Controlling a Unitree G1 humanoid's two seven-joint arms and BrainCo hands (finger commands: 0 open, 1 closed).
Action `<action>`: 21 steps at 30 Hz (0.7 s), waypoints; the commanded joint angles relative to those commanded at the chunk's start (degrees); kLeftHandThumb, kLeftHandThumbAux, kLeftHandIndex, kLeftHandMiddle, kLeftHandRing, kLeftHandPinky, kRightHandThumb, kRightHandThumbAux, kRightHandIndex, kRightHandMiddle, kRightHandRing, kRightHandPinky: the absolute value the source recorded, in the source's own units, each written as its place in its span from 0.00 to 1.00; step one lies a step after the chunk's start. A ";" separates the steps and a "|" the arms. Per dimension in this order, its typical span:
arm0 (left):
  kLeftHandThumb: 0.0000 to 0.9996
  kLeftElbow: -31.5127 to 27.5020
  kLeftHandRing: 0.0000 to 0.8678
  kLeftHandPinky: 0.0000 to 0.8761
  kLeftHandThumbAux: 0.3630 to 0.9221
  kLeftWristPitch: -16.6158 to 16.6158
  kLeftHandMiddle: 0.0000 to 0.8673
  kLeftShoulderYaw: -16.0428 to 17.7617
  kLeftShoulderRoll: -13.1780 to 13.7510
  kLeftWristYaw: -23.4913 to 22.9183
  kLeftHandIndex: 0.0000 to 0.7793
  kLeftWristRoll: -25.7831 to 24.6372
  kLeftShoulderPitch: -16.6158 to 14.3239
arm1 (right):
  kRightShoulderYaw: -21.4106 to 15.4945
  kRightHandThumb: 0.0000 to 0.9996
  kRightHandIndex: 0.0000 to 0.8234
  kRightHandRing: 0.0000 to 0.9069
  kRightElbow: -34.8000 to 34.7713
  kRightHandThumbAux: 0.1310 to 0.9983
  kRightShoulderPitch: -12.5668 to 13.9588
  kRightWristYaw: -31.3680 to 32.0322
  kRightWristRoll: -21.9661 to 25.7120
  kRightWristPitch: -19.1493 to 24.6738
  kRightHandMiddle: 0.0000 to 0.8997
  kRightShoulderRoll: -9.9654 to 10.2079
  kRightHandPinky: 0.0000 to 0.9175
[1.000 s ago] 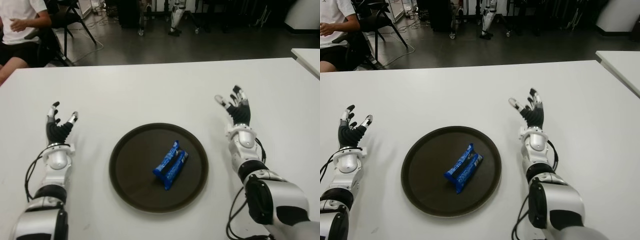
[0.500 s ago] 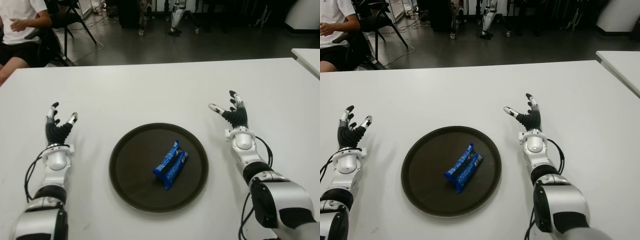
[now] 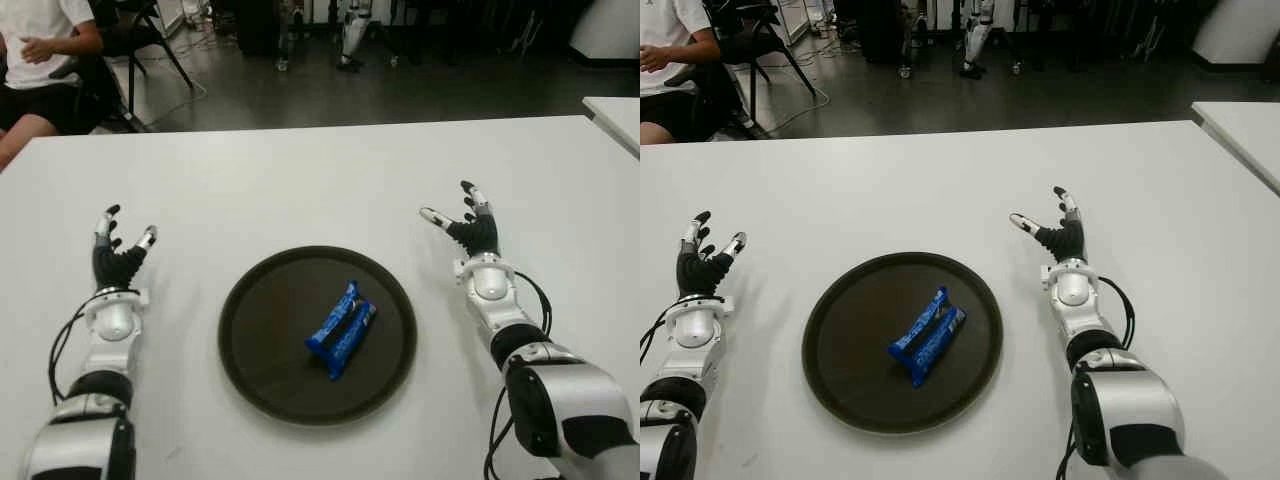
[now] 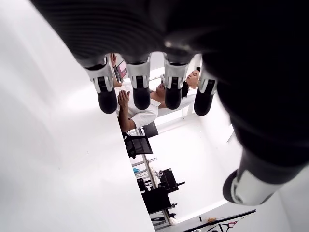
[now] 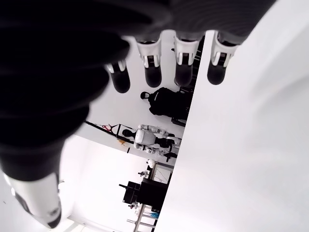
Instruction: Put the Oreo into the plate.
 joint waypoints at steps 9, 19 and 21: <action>0.00 0.40 0.00 0.00 0.56 0.63 0.00 0.71 -0.12 -0.07 0.00 -0.54 -0.27 | 1.11 0.00 0.00 0.00 0.18 0.66 0.02 -1.53 -1.24 -1.14 0.00 -0.39 0.00; 0.00 0.33 0.00 0.00 0.53 0.42 0.00 0.62 -0.18 0.09 0.00 -0.11 -0.28 | -2.22 0.00 0.00 0.00 0.25 0.65 -0.31 1.56 2.58 -1.22 0.00 0.69 0.00; 0.00 0.25 0.00 0.00 0.52 0.32 0.00 0.58 -0.15 -0.07 0.00 -0.08 -0.21 | -2.66 0.00 0.00 0.00 0.24 0.65 -0.37 1.63 2.93 -1.36 0.00 0.89 0.00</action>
